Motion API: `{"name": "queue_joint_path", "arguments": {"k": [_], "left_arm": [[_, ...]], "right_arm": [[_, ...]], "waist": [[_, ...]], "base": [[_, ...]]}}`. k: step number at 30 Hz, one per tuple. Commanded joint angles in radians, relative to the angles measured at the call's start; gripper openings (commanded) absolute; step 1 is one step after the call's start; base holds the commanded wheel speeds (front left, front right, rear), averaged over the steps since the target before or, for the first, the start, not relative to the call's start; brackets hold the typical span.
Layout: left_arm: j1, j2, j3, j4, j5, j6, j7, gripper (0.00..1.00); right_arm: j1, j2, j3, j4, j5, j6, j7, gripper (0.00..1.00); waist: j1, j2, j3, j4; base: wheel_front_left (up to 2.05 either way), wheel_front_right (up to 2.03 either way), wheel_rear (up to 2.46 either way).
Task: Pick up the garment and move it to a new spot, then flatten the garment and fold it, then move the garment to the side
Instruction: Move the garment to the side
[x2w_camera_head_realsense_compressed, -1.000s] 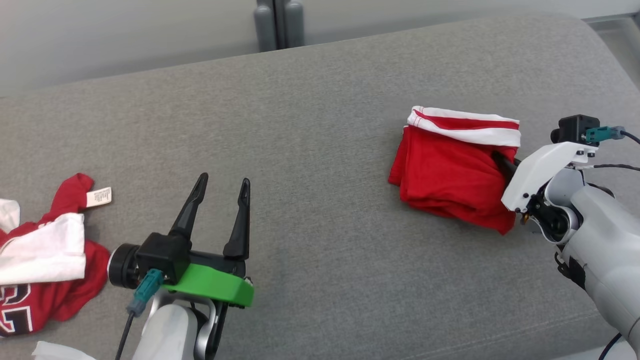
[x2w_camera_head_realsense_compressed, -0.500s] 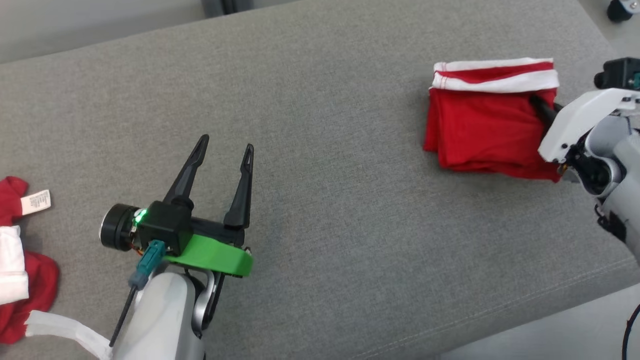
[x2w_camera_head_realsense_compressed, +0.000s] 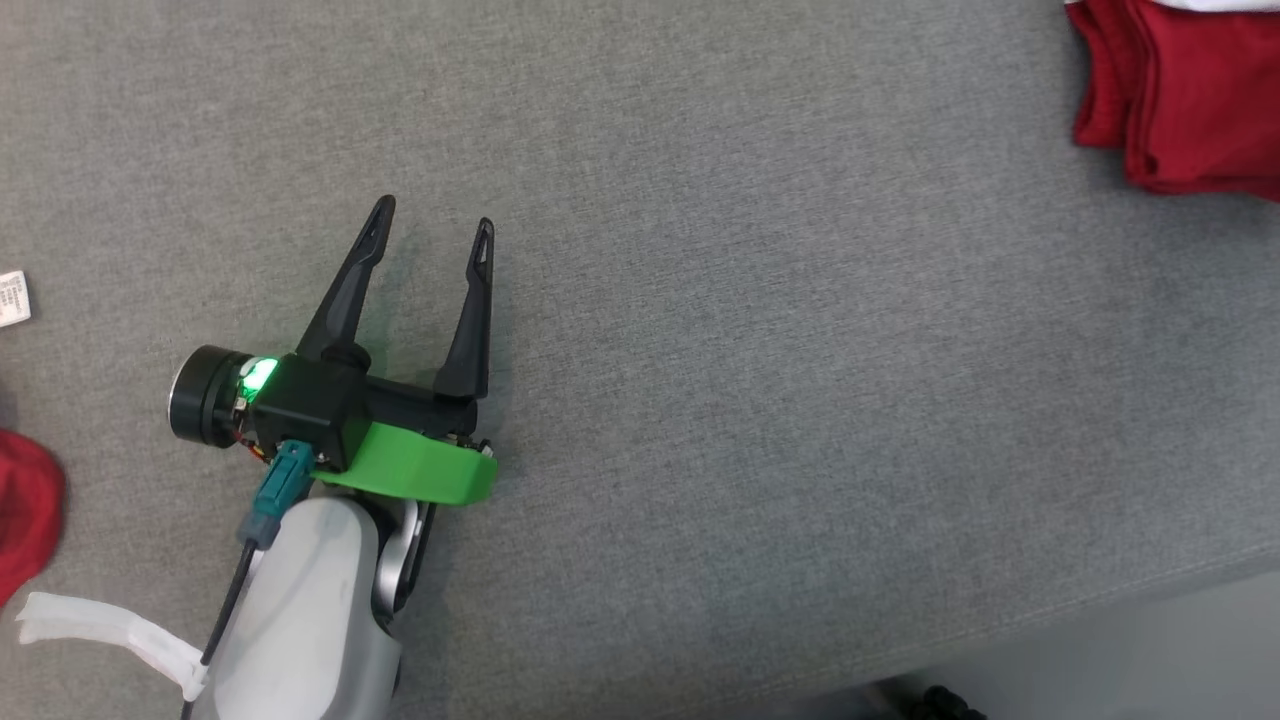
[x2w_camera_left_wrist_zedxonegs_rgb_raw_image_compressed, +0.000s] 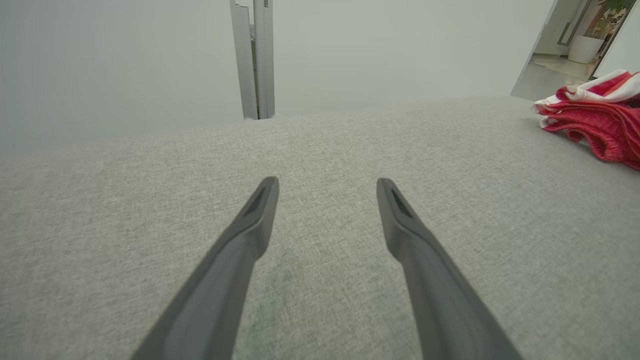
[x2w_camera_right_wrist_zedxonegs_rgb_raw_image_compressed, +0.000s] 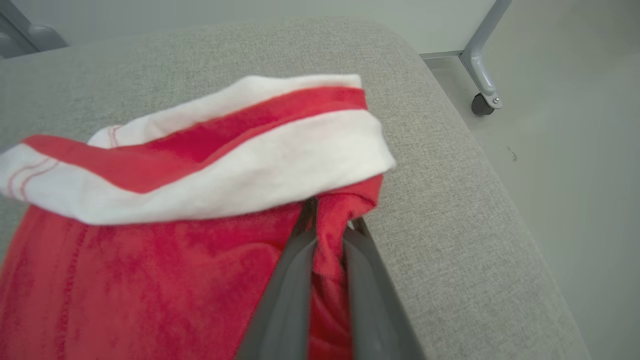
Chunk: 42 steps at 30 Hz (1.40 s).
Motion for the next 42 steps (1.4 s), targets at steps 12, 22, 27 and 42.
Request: {"name": "queue_joint_path", "arguments": {"k": [12, 22, 27, 42], "left_arm": [[-0.001, -0.006, 0.005, -0.017, -0.016, 0.012, 0.000, 1.00], [0.065, -0.011, 0.038, 0.004, -0.055, 0.004, 0.000, 1.00], [0.112, -0.012, 0.076, 0.010, -0.074, 0.002, 0.000, 1.00], [0.224, -0.013, 0.176, 0.023, -0.104, -0.008, 0.000, 1.00]], "right_arm": [[-0.077, 0.004, 0.039, 0.164, -0.083, -0.001, -0.128, 1.00], [-0.045, 0.026, 0.053, 0.188, -0.151, -0.001, -0.183, 1.00], [-0.012, 0.083, 0.073, 0.181, -0.176, -0.001, -0.204, 1.00], [0.169, 0.119, 0.000, -0.112, -0.158, -0.001, -0.231, 1.00]], "waist": [[0.0000, -0.0001, 0.008, 0.043], [0.0000, -0.0001, -0.171, 0.033], [0.0000, -0.0001, -0.279, 0.028], [0.0000, -0.0001, -0.461, 0.061]], "base": [[0.00, 0.00, 0.00], [0.00, 0.00, 0.00], [0.00, 0.00, 0.00], [0.00, 0.00, 0.00]]}}
